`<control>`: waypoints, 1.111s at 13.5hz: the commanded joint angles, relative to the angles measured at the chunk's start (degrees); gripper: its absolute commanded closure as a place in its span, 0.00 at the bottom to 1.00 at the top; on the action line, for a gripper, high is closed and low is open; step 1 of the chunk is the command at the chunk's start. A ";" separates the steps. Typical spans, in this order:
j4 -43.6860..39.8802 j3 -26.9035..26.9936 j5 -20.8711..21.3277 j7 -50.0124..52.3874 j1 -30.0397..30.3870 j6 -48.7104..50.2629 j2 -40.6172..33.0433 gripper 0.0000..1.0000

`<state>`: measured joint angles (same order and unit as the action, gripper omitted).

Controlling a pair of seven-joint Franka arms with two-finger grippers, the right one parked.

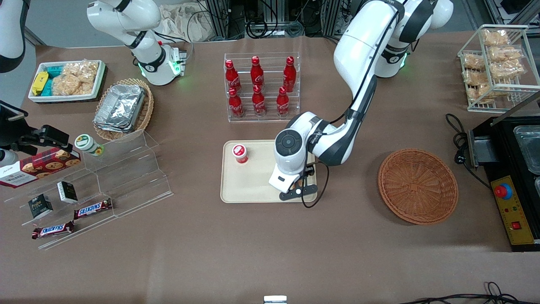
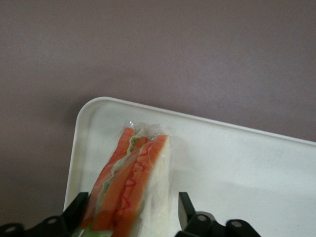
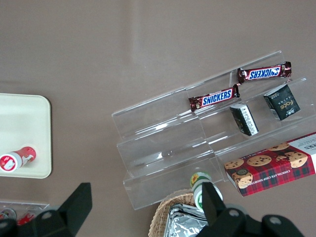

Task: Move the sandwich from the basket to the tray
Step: 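Open the left gripper to release the sandwich onto the tray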

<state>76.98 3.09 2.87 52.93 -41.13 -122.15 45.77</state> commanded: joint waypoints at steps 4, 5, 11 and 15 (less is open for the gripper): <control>-2.27 -0.02 0.73 -0.11 2.97 12.62 -9.45 0.00; -2.19 -0.02 0.73 -2.81 4.20 14.12 -11.30 0.00; -1.83 -0.02 0.20 -21.71 12.91 20.88 -17.90 0.00; -1.83 -0.10 -0.15 -29.89 18.79 27.13 -22.29 0.00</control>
<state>73.92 3.68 2.93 26.68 -24.76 -97.76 26.71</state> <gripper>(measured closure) 0.000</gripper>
